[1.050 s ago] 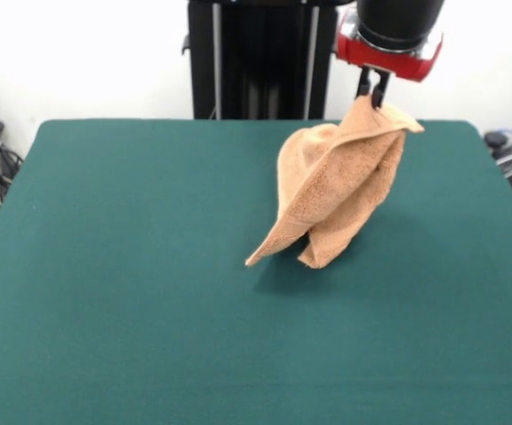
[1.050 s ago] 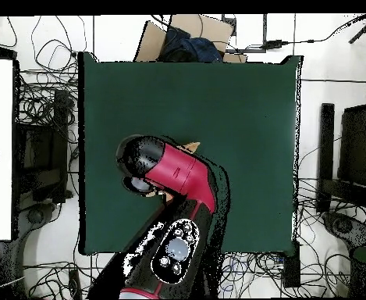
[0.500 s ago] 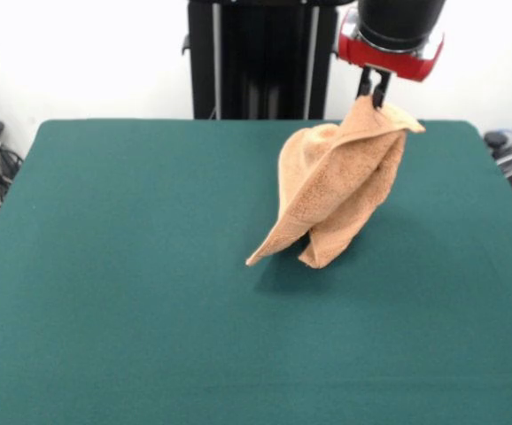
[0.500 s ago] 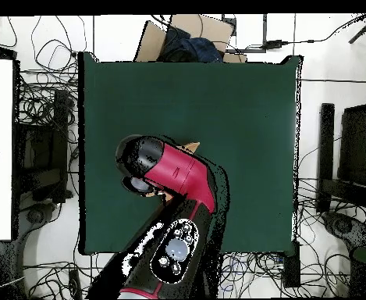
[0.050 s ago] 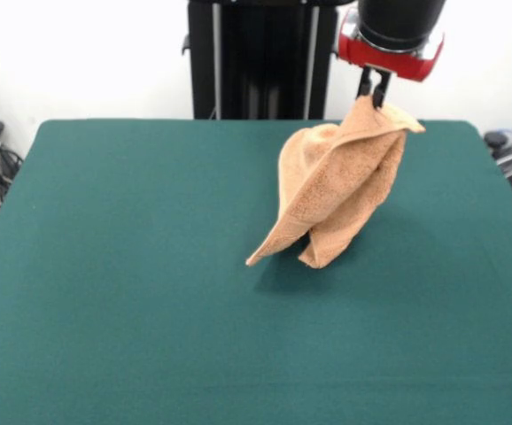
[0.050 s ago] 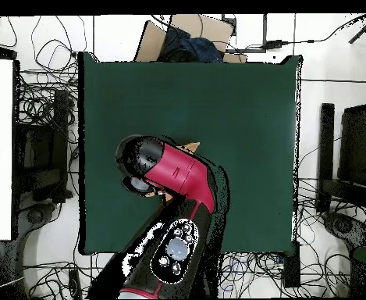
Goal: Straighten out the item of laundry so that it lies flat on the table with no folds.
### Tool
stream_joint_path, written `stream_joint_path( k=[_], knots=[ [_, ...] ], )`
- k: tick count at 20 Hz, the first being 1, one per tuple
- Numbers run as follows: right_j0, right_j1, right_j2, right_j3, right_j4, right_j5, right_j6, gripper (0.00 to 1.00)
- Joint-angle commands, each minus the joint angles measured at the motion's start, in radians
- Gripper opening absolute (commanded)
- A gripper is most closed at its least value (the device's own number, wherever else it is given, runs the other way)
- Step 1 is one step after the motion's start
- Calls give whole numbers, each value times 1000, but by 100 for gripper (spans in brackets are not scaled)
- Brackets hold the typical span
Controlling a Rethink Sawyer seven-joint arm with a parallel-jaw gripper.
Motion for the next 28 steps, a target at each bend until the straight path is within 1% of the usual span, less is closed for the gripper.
stream_joint_path(
  k=[1,11,28],
  knots=[
    [5,-13,54,42,-33,-40,210,0],
    [7,-16,58,53,-28,-54,209,0],
    [6,-12,60,42,-28,-46,210,0]
  ],
)
